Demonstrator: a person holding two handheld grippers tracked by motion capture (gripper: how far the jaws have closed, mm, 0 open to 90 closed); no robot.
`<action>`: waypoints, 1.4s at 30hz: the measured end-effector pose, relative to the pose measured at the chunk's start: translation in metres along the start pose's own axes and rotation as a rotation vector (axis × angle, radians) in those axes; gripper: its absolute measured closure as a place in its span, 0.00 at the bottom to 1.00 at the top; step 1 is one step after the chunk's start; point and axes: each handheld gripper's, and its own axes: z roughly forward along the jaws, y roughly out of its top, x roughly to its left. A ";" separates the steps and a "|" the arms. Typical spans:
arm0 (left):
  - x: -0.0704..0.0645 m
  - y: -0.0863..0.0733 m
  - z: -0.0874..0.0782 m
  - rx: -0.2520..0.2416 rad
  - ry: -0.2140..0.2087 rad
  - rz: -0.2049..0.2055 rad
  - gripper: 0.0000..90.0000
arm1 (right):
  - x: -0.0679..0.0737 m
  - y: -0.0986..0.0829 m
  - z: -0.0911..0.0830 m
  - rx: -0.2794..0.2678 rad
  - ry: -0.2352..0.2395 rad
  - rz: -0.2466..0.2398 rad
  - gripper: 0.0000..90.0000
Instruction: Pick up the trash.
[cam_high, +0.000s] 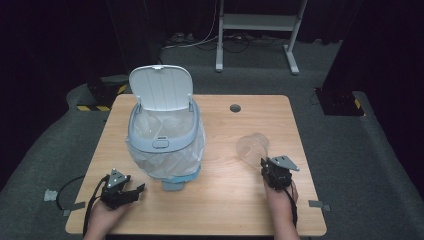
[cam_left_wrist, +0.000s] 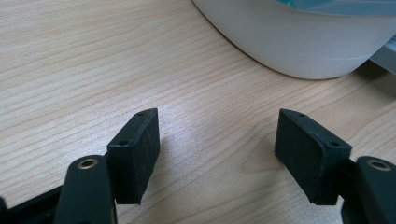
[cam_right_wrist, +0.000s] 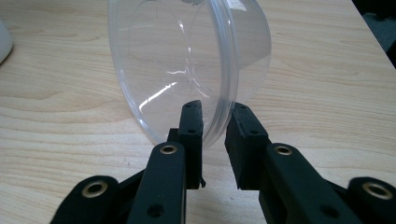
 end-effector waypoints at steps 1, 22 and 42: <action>0.000 0.000 0.000 0.000 0.000 0.000 0.35 | 0.000 0.000 0.000 0.000 0.002 0.001 0.85; 0.000 0.000 0.000 0.000 0.000 0.000 0.35 | 0.012 0.007 -0.011 -0.071 0.071 0.005 0.93; 0.000 0.000 0.000 0.000 0.000 0.000 0.35 | 0.048 0.026 -0.037 -0.213 0.119 -0.060 0.93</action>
